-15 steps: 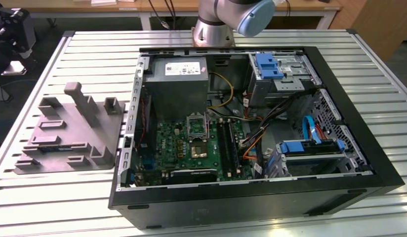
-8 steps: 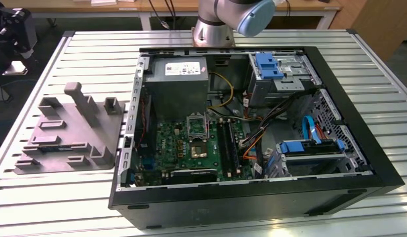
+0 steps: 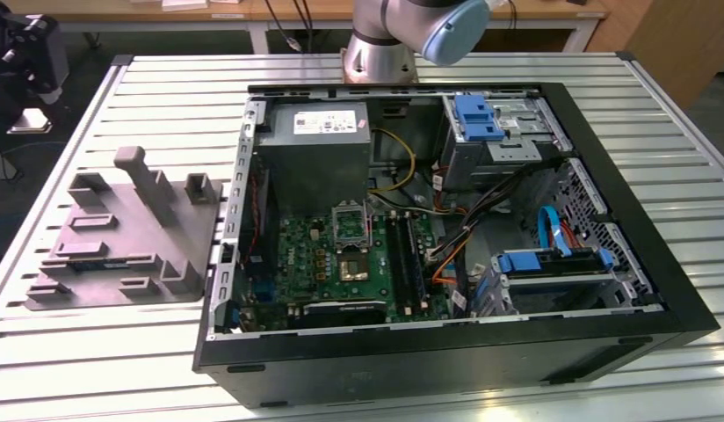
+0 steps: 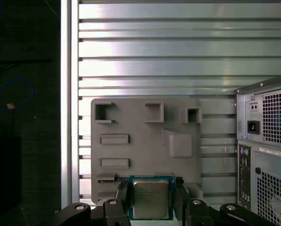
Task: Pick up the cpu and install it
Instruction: 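Pick up the cpu and move it towards the insertion slot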
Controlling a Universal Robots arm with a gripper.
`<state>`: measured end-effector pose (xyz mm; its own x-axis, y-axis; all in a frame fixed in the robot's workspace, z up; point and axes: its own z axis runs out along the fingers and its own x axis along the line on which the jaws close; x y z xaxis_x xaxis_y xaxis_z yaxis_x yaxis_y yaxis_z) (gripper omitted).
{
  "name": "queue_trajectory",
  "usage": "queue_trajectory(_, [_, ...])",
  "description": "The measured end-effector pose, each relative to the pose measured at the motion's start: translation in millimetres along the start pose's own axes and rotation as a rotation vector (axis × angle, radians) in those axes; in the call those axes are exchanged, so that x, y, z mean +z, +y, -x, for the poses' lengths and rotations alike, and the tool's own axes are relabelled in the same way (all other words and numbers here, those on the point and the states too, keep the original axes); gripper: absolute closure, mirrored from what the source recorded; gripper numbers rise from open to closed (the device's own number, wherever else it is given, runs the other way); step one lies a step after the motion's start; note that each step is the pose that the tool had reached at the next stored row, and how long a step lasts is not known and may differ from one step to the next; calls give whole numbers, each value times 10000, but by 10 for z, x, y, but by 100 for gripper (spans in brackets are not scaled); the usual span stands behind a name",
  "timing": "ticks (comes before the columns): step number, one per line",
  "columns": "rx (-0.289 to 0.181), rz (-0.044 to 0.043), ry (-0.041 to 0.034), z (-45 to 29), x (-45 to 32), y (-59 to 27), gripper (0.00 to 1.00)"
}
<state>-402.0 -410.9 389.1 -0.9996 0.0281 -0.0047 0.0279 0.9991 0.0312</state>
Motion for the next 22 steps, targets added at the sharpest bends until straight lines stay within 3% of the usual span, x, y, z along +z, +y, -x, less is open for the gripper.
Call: queue_trajectory(22, [1,-1,1,53,0,2,53])
